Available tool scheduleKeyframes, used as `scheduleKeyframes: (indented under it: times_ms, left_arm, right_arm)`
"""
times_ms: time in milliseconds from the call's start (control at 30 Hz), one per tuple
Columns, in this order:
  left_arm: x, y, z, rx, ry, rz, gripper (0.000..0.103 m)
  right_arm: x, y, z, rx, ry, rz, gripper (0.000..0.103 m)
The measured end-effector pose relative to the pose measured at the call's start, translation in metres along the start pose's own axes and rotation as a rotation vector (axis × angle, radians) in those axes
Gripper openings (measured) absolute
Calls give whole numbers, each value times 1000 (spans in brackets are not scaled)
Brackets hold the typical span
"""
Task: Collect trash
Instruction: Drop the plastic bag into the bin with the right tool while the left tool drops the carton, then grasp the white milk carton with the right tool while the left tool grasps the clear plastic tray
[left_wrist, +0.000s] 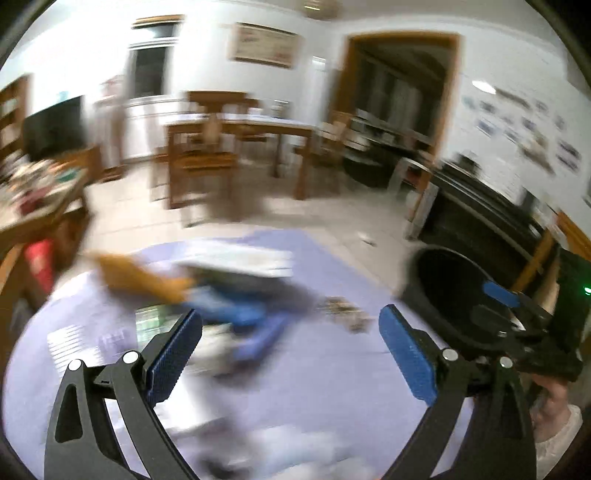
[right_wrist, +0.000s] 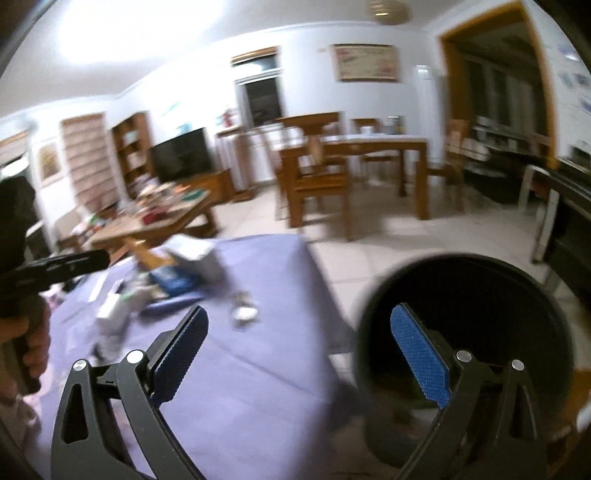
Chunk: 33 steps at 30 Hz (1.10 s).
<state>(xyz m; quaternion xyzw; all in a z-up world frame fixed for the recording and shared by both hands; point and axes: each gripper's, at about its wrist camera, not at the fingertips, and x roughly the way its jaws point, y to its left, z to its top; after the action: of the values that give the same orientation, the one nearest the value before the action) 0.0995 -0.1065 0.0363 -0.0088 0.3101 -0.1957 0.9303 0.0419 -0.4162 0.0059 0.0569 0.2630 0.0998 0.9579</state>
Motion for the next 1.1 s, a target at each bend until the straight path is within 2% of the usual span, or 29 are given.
scheduleKeyframes:
  times_ms: [133,233,300,400,467,600,667,733,800,867,933,967,1100]
  left_arm:
    - [-21,58,-14,-60,-11,193,96]
    - [-19,89,-24,-115,28,239,96]
    - [-14,106,-28,-171,52,227,95]
    - [-7,117,-32,-236,66,144,92]
    - [0,124,-33,-259,82,110,72]
    - [9,139,-45,-304,103,69,67]
    - [11,145,-48,-318,117,40,55]
    - [17,148,-51,-333,141,10,43]
    - [19,151,-55,-347,148,-17,38]
    - [19,150,-57,-328,150,-1,23]
    - [17,147,-57,-307,152,15,11]
    - [15,146,-57,-303,145,18,8]
    - [9,143,-57,-300,119,12,6]
  right_arm:
    - [35,52,28,-86,31,95,98]
    - [59,83,45,-153,49,150,98]
    - [86,110,57,-241,66,169,97]
    - [125,141,73,-368,111,167,97]
    - [148,150,78,-428,134,155,97]
    - [196,160,81,-531,210,121,97]
    - [214,159,80,-553,251,123,97]
    - [227,155,78,-531,303,142,91]
    - [237,156,75,-508,343,156,61]
    - [241,155,71,-494,364,139,57]
    - [239,154,69,-470,367,158,47]
    - [237,152,67,-452,370,173,41]
    - [212,152,62,-418,318,177,40]
